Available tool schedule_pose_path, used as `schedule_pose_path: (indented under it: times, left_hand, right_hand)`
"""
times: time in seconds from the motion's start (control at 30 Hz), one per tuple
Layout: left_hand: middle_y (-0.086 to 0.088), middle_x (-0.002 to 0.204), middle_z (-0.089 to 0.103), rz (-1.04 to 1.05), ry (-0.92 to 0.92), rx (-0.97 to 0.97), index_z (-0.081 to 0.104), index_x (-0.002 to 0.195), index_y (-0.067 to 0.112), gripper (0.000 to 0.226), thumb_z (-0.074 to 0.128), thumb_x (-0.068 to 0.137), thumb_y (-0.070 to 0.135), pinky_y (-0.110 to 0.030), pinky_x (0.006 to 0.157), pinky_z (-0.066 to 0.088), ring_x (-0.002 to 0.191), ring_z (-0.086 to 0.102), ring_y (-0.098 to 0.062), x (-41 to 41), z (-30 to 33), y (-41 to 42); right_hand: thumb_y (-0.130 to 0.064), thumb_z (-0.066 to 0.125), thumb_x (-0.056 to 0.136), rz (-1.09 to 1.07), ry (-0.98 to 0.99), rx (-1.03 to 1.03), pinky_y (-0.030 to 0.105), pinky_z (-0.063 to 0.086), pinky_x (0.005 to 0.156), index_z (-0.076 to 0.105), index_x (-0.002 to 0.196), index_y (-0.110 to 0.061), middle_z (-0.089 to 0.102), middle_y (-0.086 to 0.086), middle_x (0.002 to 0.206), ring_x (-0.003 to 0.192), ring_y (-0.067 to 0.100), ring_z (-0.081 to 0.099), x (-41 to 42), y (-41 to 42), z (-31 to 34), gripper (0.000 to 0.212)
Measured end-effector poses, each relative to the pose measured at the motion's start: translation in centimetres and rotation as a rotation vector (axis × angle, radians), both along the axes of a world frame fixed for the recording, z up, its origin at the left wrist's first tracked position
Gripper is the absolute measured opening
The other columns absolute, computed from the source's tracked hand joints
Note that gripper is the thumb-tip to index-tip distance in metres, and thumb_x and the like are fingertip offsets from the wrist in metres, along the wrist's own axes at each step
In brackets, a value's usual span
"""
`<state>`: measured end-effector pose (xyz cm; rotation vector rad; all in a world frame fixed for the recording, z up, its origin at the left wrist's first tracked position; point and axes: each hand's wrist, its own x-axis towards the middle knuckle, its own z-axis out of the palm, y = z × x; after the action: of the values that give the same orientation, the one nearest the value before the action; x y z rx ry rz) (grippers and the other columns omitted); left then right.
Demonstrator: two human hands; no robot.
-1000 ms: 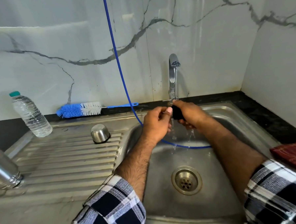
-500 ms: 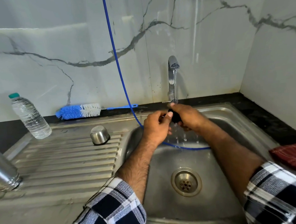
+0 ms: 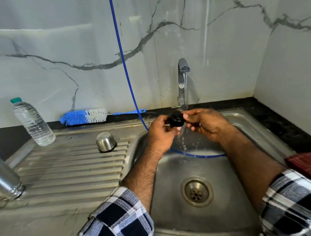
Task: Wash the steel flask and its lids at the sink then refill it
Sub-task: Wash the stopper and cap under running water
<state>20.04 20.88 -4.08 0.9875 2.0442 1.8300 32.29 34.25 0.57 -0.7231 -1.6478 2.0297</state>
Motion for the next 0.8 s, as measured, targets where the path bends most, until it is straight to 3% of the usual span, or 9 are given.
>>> schedule_pose_path:
  times: [0.13, 0.23, 0.3, 0.43, 0.57, 0.67, 0.8]
  left_hand:
    - [0.000, 0.102, 0.078, 0.051, 0.051, -0.031, 0.068, 0.101, 0.031, 0.039, 0.084, 0.085, -0.001, -0.049, 0.077, 0.068, 0.087, 0.079, -0.022, -0.3, -0.2, 0.4]
    - [0.000, 0.101, 0.078, 0.037, 0.087, -0.035, 0.073, 0.110, 0.027, 0.029, 0.081, 0.090, 0.008, -0.049, 0.074, 0.068, 0.081, 0.079, -0.021, -0.4, -0.1, 0.3]
    - [0.001, 0.106, 0.077, -0.001, 0.082, -0.030, 0.074, 0.124, 0.023, 0.035, 0.081, 0.092, 0.009, -0.047, 0.077, 0.068, 0.088, 0.078, -0.020, -0.3, 0.2, 0.2]
    - [0.007, 0.119, 0.074, -0.025, 0.133, -0.067, 0.070, 0.137, 0.024, 0.062, 0.093, 0.079, 0.017, -0.036, 0.099, 0.060, 0.107, 0.073, -0.017, -0.1, 0.2, -0.1]
    - [0.004, 0.113, 0.076, 0.058, 0.208, -0.035, 0.073, 0.130, 0.019, 0.060, 0.097, 0.074, 0.018, -0.035, 0.094, 0.062, 0.102, 0.074, -0.016, 0.4, 0.6, -0.2]
    - [0.008, 0.102, 0.076, 0.072, 0.205, -0.005, 0.075, 0.126, 0.018, 0.061, 0.099, 0.070, 0.019, -0.033, 0.086, 0.064, 0.093, 0.076, -0.017, 0.4, 0.8, -0.4]
    - [0.012, 0.106, 0.077, 0.036, 0.274, -0.044, 0.075, 0.124, 0.023, 0.060, 0.100, 0.069, 0.017, -0.031, 0.091, 0.064, 0.099, 0.074, -0.007, 0.4, 0.8, -0.7]
  right_hand:
    - [0.000, 0.079, 0.088, -0.079, 0.034, 0.156, 0.023, 0.059, 0.059, 0.077, 0.103, 0.000, 0.077, 0.011, 0.085, 0.069, 0.015, 0.069, -0.4, -0.4, -0.4, 0.016]
    - [-0.007, 0.083, 0.087, -0.061, 0.072, 0.270, 0.026, 0.062, 0.069, 0.077, 0.106, -0.002, 0.080, 0.011, 0.096, 0.073, 0.017, 0.073, -0.7, -0.5, -0.7, 0.020]
    - [-0.007, 0.085, 0.085, -0.058, 0.048, 0.282, 0.028, 0.063, 0.071, 0.077, 0.104, -0.001, 0.080, 0.012, 0.097, 0.075, 0.018, 0.074, -0.6, -0.3, -0.6, 0.022]
    - [0.013, 0.078, 0.082, -0.096, -0.042, 0.303, 0.031, 0.065, 0.076, 0.075, 0.092, -0.002, 0.075, 0.012, 0.090, 0.086, 0.022, 0.074, -0.3, -0.3, -0.7, 0.018]
    - [0.000, 0.083, 0.084, -0.020, 0.033, 0.238, 0.035, 0.064, 0.082, 0.076, 0.093, -0.002, 0.077, 0.012, 0.090, 0.085, 0.024, 0.074, -0.5, -0.3, -0.7, 0.011]
    - [-0.005, 0.088, 0.081, -0.041, 0.017, 0.302, 0.035, 0.065, 0.079, 0.074, 0.096, -0.003, 0.076, 0.010, 0.091, 0.081, 0.020, 0.076, -0.7, -0.4, -0.5, 0.021]
    - [-0.013, 0.078, 0.094, -0.096, -0.014, 0.409, 0.028, 0.064, 0.067, 0.075, 0.100, -0.002, 0.076, 0.015, 0.090, 0.076, 0.021, 0.071, -0.7, -0.5, -0.7, 0.013]
